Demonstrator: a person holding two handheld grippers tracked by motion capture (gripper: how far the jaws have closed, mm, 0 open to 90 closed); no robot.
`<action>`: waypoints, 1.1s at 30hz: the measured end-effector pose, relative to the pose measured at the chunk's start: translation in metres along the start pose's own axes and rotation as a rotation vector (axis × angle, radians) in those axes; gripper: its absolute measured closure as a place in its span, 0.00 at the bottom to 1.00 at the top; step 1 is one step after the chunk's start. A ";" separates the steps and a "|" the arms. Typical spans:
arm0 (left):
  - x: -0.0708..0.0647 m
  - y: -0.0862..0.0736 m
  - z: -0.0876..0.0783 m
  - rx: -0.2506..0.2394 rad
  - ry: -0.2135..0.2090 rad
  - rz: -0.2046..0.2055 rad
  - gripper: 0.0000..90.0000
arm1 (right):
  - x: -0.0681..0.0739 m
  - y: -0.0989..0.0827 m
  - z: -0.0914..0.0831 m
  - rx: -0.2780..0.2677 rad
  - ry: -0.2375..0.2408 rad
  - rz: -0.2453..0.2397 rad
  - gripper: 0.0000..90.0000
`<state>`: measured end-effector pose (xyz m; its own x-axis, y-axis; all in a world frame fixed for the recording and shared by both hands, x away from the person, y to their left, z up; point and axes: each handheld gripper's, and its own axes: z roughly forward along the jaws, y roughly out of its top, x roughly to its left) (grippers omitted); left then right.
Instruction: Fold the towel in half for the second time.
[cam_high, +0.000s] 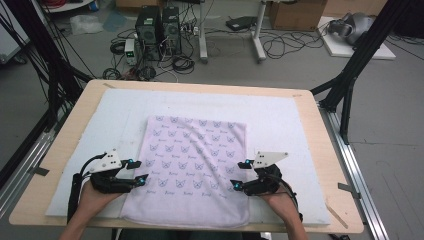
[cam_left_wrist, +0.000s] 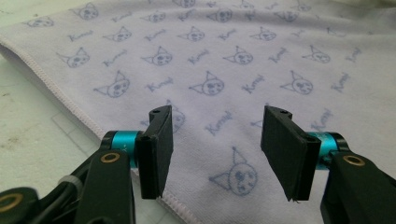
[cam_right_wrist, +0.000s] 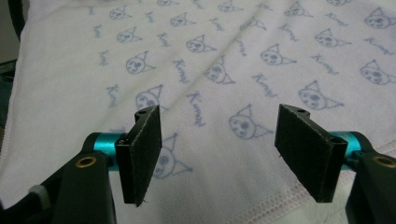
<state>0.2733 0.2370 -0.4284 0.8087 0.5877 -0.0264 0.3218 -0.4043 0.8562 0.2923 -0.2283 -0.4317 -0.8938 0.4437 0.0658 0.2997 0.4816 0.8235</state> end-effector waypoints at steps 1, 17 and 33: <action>0.001 0.000 0.000 0.001 -0.002 -0.003 0.49 | 0.000 0.000 0.000 -0.001 0.005 0.000 0.34; 0.038 0.043 0.013 0.028 0.012 0.015 0.48 | -0.050 0.025 0.002 0.009 -0.023 0.046 0.32; 0.108 0.093 0.027 0.019 0.074 -0.062 0.57 | -0.113 0.077 0.008 0.078 -0.094 0.045 0.34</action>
<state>0.4042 0.2440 -0.3660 0.7482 0.6622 -0.0404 0.3800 -0.3780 0.8442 0.4189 -0.2357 -0.3801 -0.8445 0.5336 0.0457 0.3674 0.5152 0.7744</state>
